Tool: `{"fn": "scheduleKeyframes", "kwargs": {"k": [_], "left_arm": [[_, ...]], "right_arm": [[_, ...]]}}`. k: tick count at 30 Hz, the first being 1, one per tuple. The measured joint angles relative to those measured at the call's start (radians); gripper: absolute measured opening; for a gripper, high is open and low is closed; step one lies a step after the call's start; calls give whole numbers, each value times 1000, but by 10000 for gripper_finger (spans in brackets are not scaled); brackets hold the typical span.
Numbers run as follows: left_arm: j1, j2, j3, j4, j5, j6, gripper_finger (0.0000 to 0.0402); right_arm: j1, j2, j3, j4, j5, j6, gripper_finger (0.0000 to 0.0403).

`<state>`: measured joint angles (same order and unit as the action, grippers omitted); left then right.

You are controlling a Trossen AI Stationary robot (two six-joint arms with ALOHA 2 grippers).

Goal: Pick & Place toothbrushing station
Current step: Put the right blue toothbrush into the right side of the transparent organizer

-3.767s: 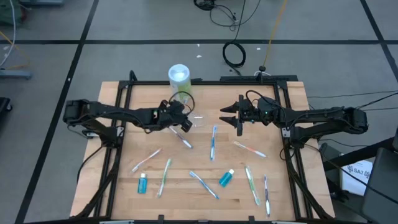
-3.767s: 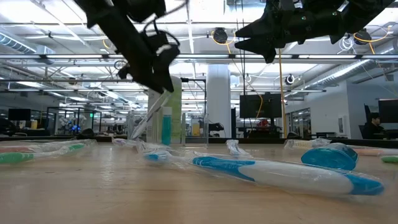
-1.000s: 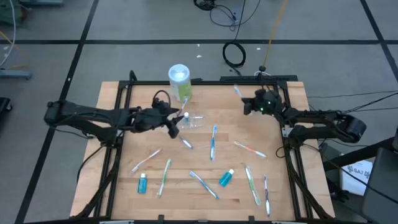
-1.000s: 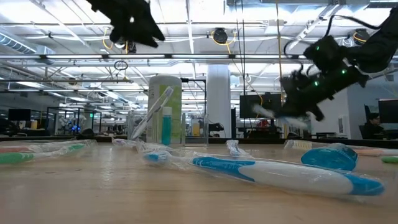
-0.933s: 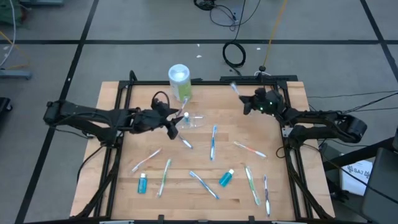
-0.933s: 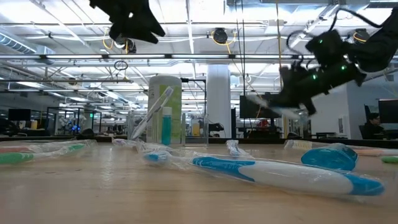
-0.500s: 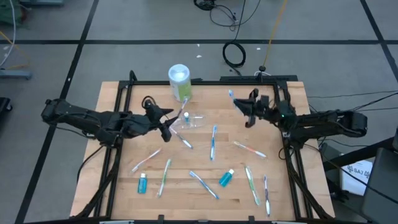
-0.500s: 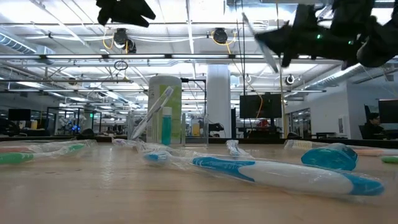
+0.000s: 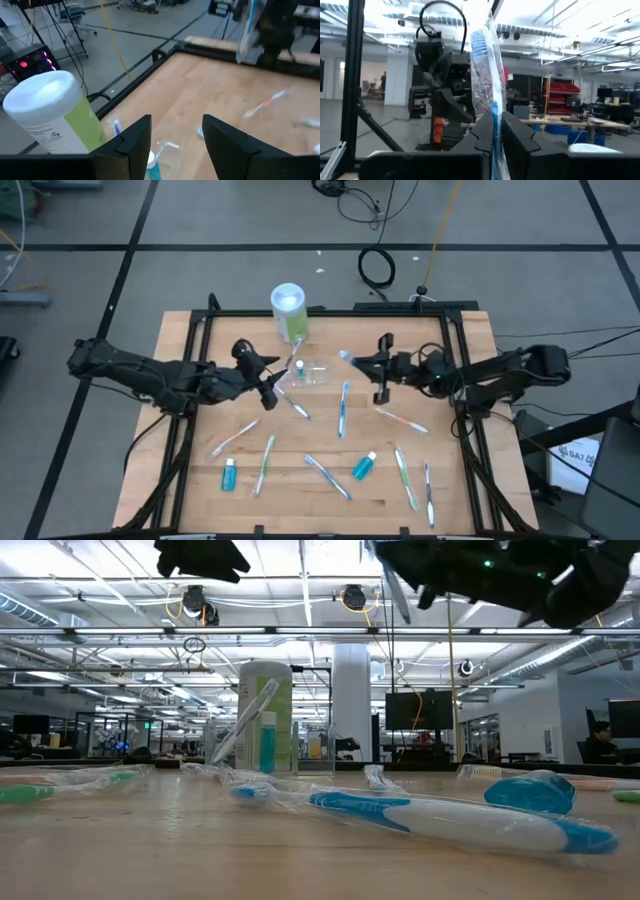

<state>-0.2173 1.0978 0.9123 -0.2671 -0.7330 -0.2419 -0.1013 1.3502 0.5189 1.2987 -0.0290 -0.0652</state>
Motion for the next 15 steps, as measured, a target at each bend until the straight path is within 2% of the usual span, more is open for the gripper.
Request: {"fn": "scheduleKeyframes", "kwargs": {"k": [4, 7, 11, 15], "left_arm": [[0, 4, 0, 21, -1, 0, 184], [0, 5, 0, 38, 0, 0, 184], [0, 4, 0, 38, 1, 1, 184], [0, 4, 0, 40, 0, 33, 184]], "right_arm": [[6, 121, 80, -16, 0, -11, 15], [0, 225, 143, 65, 15, 35, 15], [-19, 378, 191, 269, 100, 79, 15], [-38, 495, 243, 266, 239, 93, 15]]}}
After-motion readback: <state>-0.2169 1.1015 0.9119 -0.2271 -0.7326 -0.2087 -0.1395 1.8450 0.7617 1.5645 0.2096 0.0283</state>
